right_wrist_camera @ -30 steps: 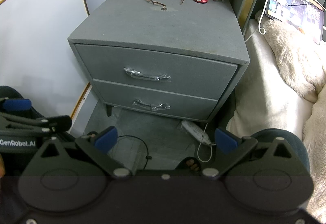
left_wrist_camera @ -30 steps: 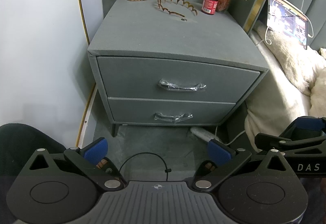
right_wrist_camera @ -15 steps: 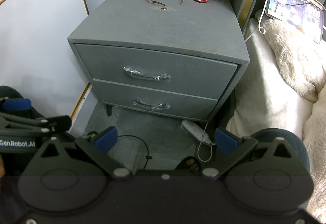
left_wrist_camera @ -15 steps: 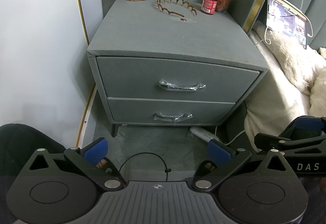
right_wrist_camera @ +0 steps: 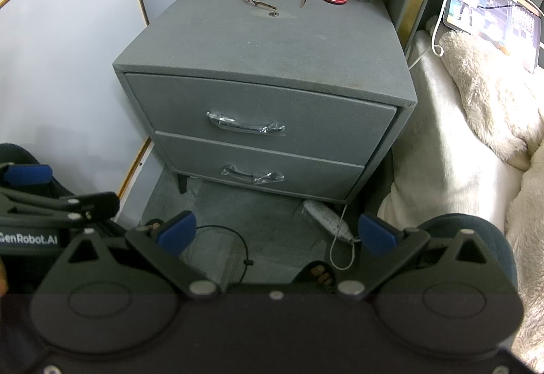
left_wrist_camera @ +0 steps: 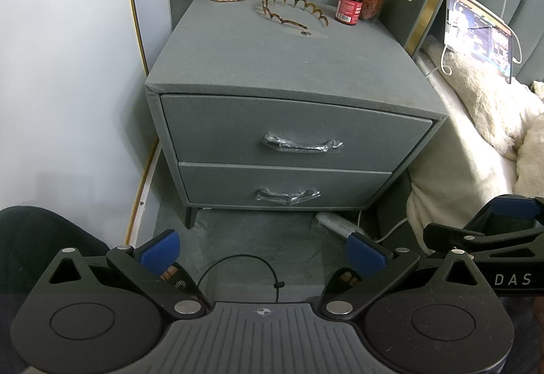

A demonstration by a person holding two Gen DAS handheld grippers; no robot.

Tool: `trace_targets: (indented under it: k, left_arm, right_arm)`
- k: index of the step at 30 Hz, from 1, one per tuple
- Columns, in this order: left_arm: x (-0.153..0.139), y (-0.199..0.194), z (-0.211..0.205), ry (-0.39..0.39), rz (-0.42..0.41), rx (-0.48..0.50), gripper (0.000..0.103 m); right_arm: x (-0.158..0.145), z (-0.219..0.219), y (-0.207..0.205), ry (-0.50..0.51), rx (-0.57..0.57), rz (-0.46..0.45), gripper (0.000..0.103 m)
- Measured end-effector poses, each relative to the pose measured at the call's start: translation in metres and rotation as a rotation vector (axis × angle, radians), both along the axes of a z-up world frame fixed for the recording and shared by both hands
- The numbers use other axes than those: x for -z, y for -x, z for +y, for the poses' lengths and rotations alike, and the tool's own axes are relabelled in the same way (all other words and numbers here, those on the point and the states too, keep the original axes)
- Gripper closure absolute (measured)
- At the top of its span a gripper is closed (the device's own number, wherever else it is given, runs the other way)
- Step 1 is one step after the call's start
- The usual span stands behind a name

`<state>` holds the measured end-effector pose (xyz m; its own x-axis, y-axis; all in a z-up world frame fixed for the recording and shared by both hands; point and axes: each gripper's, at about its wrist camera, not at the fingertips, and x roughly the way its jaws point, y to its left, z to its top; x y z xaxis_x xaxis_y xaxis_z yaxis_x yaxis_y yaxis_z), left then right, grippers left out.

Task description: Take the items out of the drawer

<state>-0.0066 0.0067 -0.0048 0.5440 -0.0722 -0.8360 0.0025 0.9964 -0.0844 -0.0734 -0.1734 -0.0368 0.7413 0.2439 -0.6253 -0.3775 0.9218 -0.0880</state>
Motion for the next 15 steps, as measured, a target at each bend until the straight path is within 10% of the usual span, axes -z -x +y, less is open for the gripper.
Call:
trace_targets:
  k: [15]
  left_arm:
    - [-0.0002,0.0009,-0.0009,0.004,0.000,-0.005,0.000]
  right_arm:
    - [0.0006,-0.0005,0.0009,-0.005,0.001,-0.001,0.000]
